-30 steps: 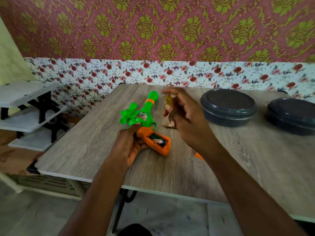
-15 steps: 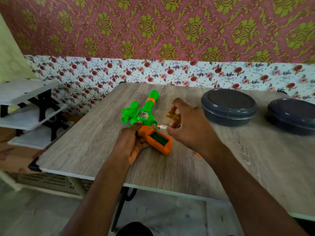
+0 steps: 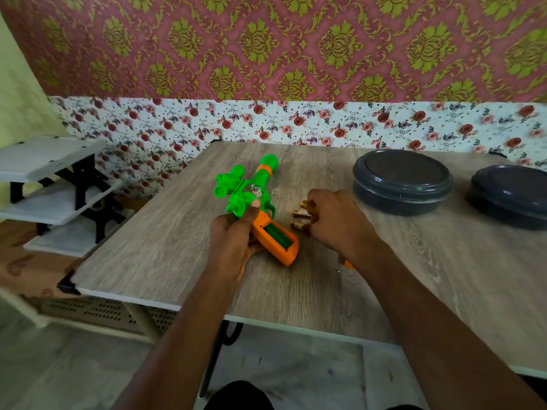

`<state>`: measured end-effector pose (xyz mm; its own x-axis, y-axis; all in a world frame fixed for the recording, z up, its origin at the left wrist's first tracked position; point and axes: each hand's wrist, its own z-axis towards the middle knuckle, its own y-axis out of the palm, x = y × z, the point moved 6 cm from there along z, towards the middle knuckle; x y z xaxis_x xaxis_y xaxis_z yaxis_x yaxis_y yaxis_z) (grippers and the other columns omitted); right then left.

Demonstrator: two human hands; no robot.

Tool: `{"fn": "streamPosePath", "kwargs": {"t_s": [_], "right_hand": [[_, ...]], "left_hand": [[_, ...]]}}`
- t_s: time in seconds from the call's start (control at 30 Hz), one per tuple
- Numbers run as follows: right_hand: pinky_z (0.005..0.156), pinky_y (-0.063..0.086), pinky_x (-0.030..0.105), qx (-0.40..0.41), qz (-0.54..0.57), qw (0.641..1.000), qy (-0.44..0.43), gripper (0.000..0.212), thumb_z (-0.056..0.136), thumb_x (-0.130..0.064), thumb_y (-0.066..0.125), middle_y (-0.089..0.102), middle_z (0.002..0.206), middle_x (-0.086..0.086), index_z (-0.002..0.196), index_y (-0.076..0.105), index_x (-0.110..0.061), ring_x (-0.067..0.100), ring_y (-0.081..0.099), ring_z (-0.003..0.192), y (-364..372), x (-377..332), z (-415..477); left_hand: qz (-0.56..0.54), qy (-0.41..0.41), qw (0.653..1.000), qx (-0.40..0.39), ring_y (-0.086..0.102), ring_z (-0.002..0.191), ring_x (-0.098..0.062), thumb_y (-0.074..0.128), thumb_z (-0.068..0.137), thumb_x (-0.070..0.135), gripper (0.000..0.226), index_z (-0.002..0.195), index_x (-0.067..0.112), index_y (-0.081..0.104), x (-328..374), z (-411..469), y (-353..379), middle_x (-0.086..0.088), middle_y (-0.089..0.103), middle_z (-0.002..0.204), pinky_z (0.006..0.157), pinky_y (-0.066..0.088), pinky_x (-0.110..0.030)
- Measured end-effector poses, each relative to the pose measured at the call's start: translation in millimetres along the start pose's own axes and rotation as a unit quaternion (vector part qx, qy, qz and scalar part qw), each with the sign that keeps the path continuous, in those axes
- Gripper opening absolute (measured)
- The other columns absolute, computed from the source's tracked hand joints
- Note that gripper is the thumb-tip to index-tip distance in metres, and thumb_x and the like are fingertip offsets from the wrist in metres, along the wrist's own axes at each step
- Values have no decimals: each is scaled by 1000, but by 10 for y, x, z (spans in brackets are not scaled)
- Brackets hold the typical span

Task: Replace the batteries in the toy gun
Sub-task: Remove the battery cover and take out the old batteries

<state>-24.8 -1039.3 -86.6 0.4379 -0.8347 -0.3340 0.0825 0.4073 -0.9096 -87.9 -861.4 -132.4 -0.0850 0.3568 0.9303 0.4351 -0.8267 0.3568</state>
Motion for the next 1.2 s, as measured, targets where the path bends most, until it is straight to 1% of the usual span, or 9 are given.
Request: {"fn": "streamPosePath", "kwargs": {"t_s": [0.13,0.23,0.37,0.5,0.63,0.77,0.9,1.03,1.2], "right_hand": [[75,58,45,17,29,999,3,28,84,-34,74,64,100,11,104,60,-21,30,62,91,-52,0,-16],[72,55,41,31,33,999,-14,15,90,-25,68,63,92,9,98,60,-15,28,63,88,-103,-12,-8],[69,43,36,19,-8,999,-38,10,90,-6,59,55,94,12,100,59,-5,31,60,91,-125,-47,36],[86,47,39,-9,-58,994,-91,34,93,-5,61,55,117,12,127,61,-9,29,57,109,-102,-147,144],[96,36,40,-32,-83,987,-138,35,91,-4,67,50,105,-4,122,71,-21,21,56,116,-26,-247,424],[95,37,35,-92,-79,983,-136,34,88,1,68,63,112,0,111,79,-22,21,59,111,162,-365,751],[85,60,44,-126,-53,980,-142,31,83,5,65,69,110,17,99,81,-15,30,70,87,426,-408,1008],[86,59,45,-102,-54,983,-144,27,83,-2,65,68,111,17,102,78,-15,31,69,88,586,-380,1139],[88,55,39,-109,-59,980,-155,28,89,0,64,71,114,20,111,79,-7,35,68,99,583,-474,1086]], "left_hand": [[106,85,990,27,71,87,-53,79,84,33,29,86,4,74,70,-26,-30,-30,73,89,70,59,-68],[188,166,967,56,69,62,-39,77,72,52,51,73,2,69,168,-43,-85,-20,68,66,58,57,-60],[222,216,950,47,61,51,-32,74,76,56,58,70,-1,63,223,-78,-58,-14,60,57,52,55,-55],[200,178,962,52,67,58,-34,75,71,59,59,70,1,64,166,-25,-96,-21,63,63,58,59,-56],[96,97,989,54,75,83,-44,76,89,30,32,86,-2,72,88,21,-119,-29,74,90,73,59,-66],[47,58,994,81,76,85,-40,69,96,17,17,85,4,74,45,65,-165,-22,77,90,78,59,-65],[28,49,995,88,77,78,-31,69,96,16,18,81,6,72,59,62,-172,-12,78,78,78,61,-62],[22,41,994,103,76,79,-39,71,94,17,21,77,4,70,63,68,-199,-21,75,79,76,60,-64],[49,51,991,110,72,87,-49,78,63,46,34,70,12,76,8,153,-244,-32,72,90,74,57,-71]]}}
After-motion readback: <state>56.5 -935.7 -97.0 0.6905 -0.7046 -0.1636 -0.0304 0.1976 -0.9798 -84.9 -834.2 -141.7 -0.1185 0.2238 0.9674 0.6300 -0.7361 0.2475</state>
